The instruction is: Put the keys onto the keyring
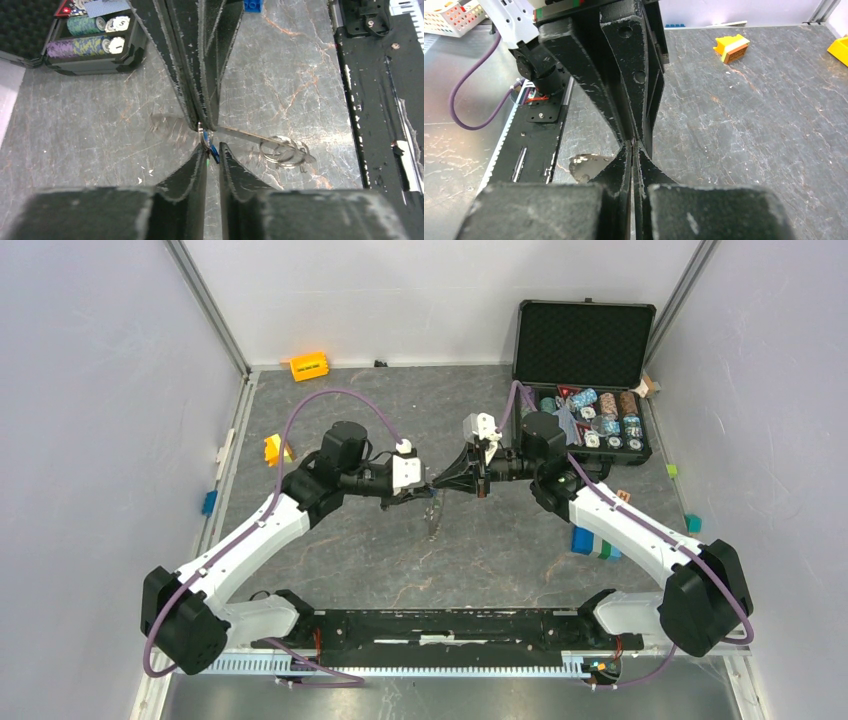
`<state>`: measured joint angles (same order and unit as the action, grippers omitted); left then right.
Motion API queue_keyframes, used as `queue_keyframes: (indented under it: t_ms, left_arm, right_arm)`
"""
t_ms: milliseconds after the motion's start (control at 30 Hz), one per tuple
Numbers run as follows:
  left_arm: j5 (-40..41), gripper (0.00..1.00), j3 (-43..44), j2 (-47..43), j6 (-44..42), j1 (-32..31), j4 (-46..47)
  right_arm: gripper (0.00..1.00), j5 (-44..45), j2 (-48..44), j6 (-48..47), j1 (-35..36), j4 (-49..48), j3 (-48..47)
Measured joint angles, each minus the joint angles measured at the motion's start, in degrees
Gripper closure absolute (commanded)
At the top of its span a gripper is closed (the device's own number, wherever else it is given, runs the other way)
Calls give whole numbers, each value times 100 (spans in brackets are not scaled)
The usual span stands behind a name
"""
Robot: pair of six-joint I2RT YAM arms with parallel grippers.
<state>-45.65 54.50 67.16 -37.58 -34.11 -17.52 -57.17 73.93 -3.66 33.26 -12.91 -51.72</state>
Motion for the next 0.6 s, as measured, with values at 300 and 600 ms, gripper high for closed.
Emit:
queue_keyframes:
  t_ms: [300,600]
  left_arm:
    - [-101,95,-321,-7,210,13,684]
    - [-101,93,-640,-7,944,-28,1373]
  right_arm:
    - [100,-87,0,254,-24,-90,72]
    - [100,33,0,638,-129,-470,271]
